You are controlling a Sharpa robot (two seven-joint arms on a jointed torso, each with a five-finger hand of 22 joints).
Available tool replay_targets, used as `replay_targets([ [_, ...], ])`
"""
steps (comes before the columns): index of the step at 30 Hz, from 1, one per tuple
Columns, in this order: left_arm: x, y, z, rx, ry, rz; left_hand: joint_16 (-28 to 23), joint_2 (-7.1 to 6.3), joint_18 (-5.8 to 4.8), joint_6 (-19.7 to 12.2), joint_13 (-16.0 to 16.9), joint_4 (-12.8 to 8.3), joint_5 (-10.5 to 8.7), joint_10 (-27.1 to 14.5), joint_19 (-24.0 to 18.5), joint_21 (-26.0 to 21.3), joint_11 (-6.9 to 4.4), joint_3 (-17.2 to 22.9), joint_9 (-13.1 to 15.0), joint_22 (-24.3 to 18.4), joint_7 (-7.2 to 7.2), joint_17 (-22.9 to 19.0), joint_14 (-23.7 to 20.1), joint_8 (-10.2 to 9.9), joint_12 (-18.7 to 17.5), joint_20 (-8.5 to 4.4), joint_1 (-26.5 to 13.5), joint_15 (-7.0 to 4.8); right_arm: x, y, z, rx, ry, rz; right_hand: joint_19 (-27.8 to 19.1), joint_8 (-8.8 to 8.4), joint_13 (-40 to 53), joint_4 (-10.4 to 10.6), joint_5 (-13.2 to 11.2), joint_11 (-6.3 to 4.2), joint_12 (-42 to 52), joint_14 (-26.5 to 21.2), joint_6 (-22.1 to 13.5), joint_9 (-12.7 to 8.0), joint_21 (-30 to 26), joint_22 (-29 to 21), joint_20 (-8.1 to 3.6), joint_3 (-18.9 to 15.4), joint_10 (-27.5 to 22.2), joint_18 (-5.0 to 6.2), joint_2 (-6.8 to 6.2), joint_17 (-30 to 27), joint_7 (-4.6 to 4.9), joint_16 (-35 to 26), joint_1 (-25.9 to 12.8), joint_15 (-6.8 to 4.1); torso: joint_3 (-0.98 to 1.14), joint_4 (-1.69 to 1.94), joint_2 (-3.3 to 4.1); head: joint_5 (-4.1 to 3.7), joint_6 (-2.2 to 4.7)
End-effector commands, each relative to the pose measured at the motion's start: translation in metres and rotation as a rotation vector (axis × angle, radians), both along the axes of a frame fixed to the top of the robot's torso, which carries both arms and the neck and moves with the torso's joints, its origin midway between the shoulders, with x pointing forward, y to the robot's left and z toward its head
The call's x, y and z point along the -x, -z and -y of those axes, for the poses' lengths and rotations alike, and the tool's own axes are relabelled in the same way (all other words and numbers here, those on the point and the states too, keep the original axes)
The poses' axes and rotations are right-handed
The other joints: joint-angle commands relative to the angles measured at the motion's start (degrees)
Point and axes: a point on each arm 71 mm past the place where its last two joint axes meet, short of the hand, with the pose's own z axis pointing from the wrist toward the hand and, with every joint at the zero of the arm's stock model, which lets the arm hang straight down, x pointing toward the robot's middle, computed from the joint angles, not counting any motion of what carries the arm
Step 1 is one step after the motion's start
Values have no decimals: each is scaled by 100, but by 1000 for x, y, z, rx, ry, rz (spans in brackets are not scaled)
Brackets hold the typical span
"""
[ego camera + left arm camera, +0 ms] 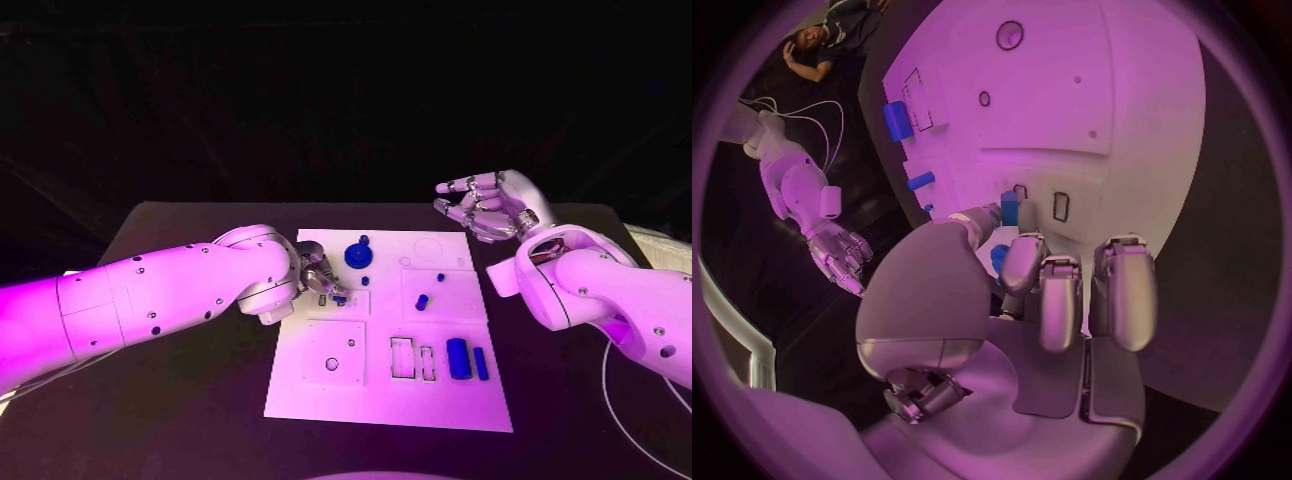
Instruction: Assemble the parts on the task board
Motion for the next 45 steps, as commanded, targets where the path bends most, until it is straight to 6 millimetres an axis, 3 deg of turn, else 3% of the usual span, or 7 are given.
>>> replay_targets([
  [1,-2,0,1,-5,-3,62,18,21,-90,10,1,-900,13,33,147,24,-11,949,10,637,-51,1510,613,28,29,24,-25,22,0,1,-1,9,-11,1,-31,17,-13,2,48,-11,-9,149,10,5,-19,-8,-5,52,-32,101,-12,-8,-4,-38,-27,26,0,-10,7,22,-5],
  [4,-1,3,2,-20,6,63,18,21,-90,10,1,-900,13,33,147,24,-11,949,10,637,-51,1510,613,28,29,24,-25,22,0,1,0,10,-8,-1,-31,17,-13,2,48,-11,-9,149,10,5,-19,-8,-5,52,-32,101,-12,-8,-4,-38,-27,26,-6,-13,12,15,-9],
  [9,0,6,2,-42,24,52,18,19,-90,10,3,-903,13,36,148,25,-12,954,12,638,-51,1510,613,29,31,24,-28,21,0,1,0,10,-8,-4,-36,16,-31,6,56,-11,-30,146,9,5,-25,-17,-5,58,-42,103,-7,-21,-4,-49,-30,26,6,-11,5,27,-23],
  [45,2,12,1,-98,85,-25,18,-51,-88,44,61,-946,14,87,145,16,-23,1045,61,631,-67,1510,613,59,88,17,-115,16,1,5,-2,8,-16,-15,-20,19,-6,12,70,-13,11,156,14,6,-16,1,-6,72,-21,99,2,15,-5,-24,-35,25,5,-12,6,1,-55],
])
